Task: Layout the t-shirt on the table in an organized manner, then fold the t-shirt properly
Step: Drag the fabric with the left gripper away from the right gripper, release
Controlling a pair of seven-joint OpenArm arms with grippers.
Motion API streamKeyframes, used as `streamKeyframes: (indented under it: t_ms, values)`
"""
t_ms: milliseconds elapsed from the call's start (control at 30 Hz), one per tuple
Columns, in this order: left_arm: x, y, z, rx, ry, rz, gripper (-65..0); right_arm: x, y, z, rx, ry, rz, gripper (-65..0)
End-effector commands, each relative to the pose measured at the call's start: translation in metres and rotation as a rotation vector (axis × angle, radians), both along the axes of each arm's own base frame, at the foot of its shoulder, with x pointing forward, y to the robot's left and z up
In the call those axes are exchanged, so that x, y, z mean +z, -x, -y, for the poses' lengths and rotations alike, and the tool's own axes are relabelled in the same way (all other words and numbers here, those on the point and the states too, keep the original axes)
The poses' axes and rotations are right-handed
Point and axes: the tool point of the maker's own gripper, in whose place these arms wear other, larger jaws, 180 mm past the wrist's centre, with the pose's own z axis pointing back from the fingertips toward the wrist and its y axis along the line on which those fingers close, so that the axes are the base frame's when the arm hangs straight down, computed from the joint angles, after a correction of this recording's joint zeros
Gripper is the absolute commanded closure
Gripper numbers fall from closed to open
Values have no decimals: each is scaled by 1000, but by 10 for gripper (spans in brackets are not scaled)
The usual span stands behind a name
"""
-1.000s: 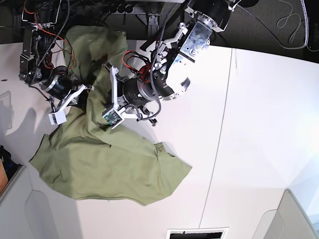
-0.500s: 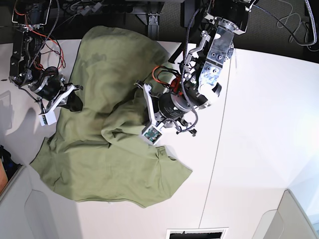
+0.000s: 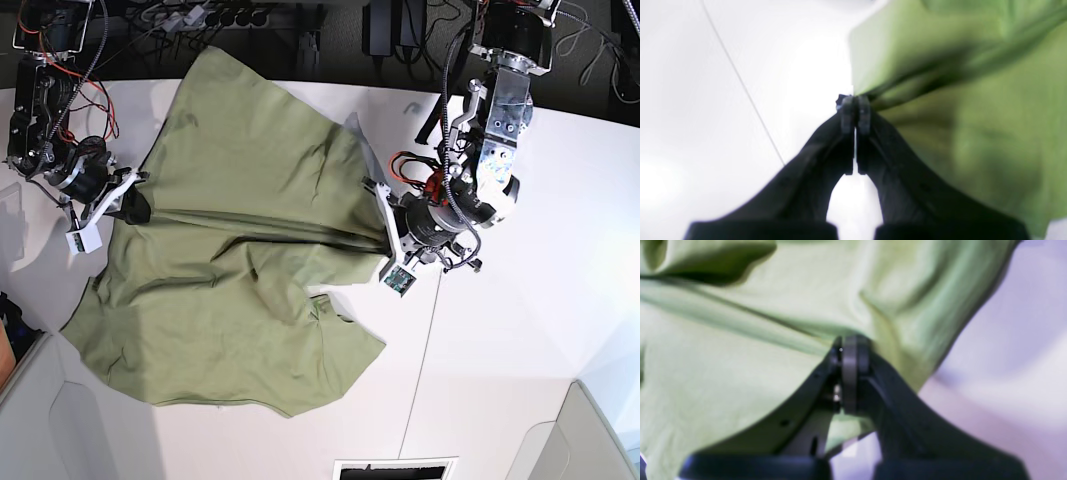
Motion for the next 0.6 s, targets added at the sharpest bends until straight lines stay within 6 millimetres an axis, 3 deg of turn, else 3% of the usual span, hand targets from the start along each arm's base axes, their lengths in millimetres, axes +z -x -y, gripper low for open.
streamKeyframes:
  t_ms: [0, 133, 267, 300, 400, 567]
  values:
    - [6, 5, 1, -33, 1, 10, 0, -7, 6, 22, -20, 87, -57, 0]
    - [-1, 53, 29, -182, 114, -92, 0, -6, 6, 22, -20, 87, -56, 0]
    - [15, 104, 76, -364, 351, -156, 0, -7, 7, 22, -20, 88, -58, 0]
    - [18, 109, 79, -369, 379, -162, -64, -7, 7, 22, -20, 88, -58, 0]
    - [21, 107, 78, -348, 383, -150, -279, -7, 7, 22, -20, 87, -58, 0]
    - [42, 66, 40, -205, 370, -32, -303, -7, 6, 22, -20, 87, -57, 0]
